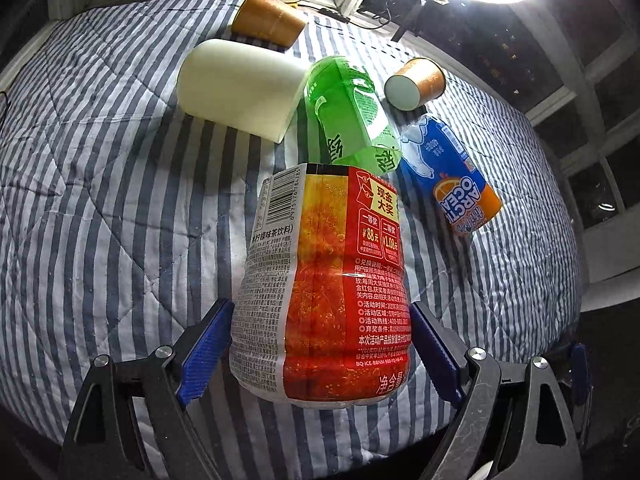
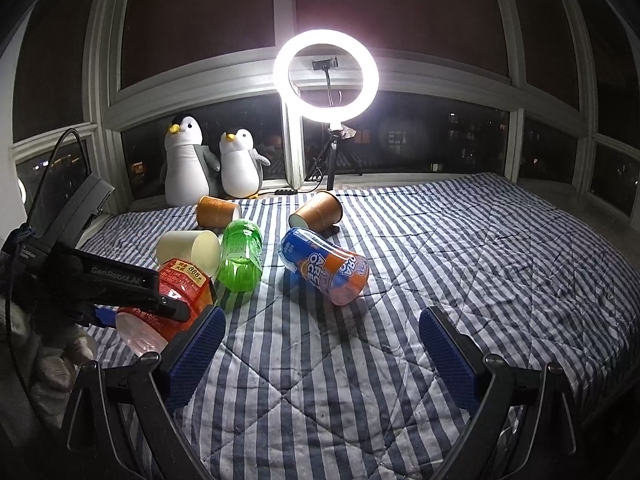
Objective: Flip cup upside down
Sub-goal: 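Lift the red-labelled jar with the left gripper off the bed, then rotate the held jar with the left gripper so its open end faces down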
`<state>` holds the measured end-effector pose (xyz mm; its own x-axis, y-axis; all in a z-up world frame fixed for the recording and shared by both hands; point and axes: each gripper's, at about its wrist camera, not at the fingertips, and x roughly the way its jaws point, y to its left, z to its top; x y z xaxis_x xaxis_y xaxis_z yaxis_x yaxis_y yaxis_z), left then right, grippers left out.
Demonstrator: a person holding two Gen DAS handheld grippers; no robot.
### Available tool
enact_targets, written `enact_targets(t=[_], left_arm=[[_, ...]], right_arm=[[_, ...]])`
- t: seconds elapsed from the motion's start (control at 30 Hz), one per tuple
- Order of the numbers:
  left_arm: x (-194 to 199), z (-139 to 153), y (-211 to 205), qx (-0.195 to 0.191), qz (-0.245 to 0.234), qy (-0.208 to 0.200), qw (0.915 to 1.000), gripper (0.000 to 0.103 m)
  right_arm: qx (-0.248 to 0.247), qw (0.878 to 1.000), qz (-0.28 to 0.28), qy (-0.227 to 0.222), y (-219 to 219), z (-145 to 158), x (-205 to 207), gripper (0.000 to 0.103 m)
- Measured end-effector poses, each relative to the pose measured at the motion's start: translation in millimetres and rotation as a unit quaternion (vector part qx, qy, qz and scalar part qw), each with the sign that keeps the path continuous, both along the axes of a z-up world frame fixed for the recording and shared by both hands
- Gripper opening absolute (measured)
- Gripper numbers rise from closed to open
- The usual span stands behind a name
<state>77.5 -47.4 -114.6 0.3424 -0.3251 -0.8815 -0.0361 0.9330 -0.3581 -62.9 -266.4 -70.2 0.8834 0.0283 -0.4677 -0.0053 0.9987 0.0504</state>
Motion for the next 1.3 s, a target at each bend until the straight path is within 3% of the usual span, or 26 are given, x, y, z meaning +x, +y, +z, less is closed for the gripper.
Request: enact_targets(t=[0.5,0.77,1.03,1.3], left_arm=[[0.3,-1.7,-0.9,0.012,-0.009,-0.01,0.9998,0.09],[-18.8,24.7,9.5,0.026,-0.016,-0.062,0.9976,0.094],[-74.2,61.1,70.3,0.056,0.024,-0.157,0.9857,0.096],[-115.0,61.5,136.3,0.049,0.077,-0.177,0.9799,0.096]], right_arm=[[-0.006,1.0,0.014,0.011,11.9,-6.0,1.9,0.096],[0.0,0.999,0.034,0.02,28.3,-8.3,5.8,0.096],[0.0,0.998,0.065,0.027,69.2,-18.4,9.6,0.1],[-0.005,0.995,0.081,0.057,125.4,-48.7,27.8,0.1]])
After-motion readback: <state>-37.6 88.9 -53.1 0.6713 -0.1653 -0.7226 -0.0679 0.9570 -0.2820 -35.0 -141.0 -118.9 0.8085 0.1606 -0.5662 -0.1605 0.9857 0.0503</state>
